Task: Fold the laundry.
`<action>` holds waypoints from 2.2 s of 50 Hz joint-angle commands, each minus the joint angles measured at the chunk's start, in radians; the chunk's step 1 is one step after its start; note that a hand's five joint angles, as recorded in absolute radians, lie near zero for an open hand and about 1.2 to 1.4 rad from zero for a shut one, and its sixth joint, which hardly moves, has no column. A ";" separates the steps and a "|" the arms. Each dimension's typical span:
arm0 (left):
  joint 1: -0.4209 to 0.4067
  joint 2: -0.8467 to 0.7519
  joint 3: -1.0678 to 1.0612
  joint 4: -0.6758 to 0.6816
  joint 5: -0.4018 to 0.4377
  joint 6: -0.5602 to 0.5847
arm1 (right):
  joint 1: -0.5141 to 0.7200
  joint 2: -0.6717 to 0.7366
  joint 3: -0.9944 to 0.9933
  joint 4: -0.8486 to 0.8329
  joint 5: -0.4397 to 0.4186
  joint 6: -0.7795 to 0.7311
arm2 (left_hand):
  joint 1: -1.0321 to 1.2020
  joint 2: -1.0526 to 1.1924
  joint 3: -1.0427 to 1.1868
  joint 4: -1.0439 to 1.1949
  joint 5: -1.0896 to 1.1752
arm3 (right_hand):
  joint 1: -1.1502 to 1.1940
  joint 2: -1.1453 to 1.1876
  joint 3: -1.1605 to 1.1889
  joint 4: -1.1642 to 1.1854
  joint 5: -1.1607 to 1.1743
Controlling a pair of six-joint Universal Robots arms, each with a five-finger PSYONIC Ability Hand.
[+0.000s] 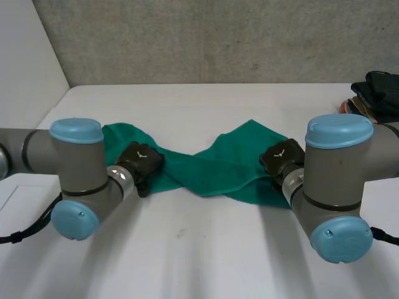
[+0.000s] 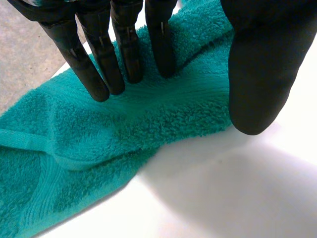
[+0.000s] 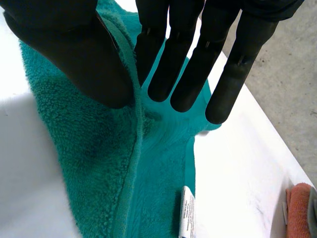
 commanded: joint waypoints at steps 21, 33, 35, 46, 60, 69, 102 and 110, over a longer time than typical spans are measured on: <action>-0.010 0.447 -0.120 -0.129 -0.117 0.014 | -0.037 -0.139 0.021 0.120 -0.066 -0.032 | 0.873 0.881 0.878 0.882 0.883 | 0.266 0.221 0.214 0.202 0.231; 0.050 0.402 -0.177 -0.435 -0.090 0.170 | -0.046 -0.123 -0.094 0.559 -0.166 -0.265 | 0.873 0.881 0.878 0.882 0.883 | 0.266 0.221 0.214 0.202 0.231; 0.058 0.359 -0.151 -0.413 -0.085 0.175 | -0.047 -0.089 -0.115 0.562 -0.161 -0.259 | 0.873 0.881 0.878 0.882 0.883 | 0.266 0.221 0.214 0.202 0.231; 0.045 0.194 0.365 -0.151 -0.082 0.151 | -0.037 0.094 -0.460 0.292 -0.051 -0.216 | 0.873 0.881 0.878 0.882 0.883 | 0.266 0.221 0.214 0.202 0.231; 0.079 0.285 0.645 0.162 -0.146 -0.029 | -0.055 0.006 -0.749 -0.155 -0.063 -0.136 | 0.873 0.881 0.878 0.882 0.883 | 0.266 0.221 0.214 0.202 0.231; 0.119 0.389 0.261 0.136 -0.159 -0.090 | -0.052 -0.054 -0.513 -0.055 -0.156 -0.130 | 0.873 0.881 0.878 0.882 0.883 | 0.266 0.221 0.214 0.202 0.231; 0.196 0.496 -0.219 0.162 -0.056 -0.100 | -0.115 -0.049 -0.092 0.178 -0.250 0.335 | 0.873 0.881 0.878 0.882 0.883 | -0.794 -0.839 -0.846 -0.858 -0.829; 0.226 0.467 -0.193 0.162 -0.057 -0.101 | -0.213 -0.103 -0.055 0.365 -0.250 0.410 | 0.873 0.881 0.878 0.882 0.883 | -0.607 -0.652 -0.659 -0.671 -0.642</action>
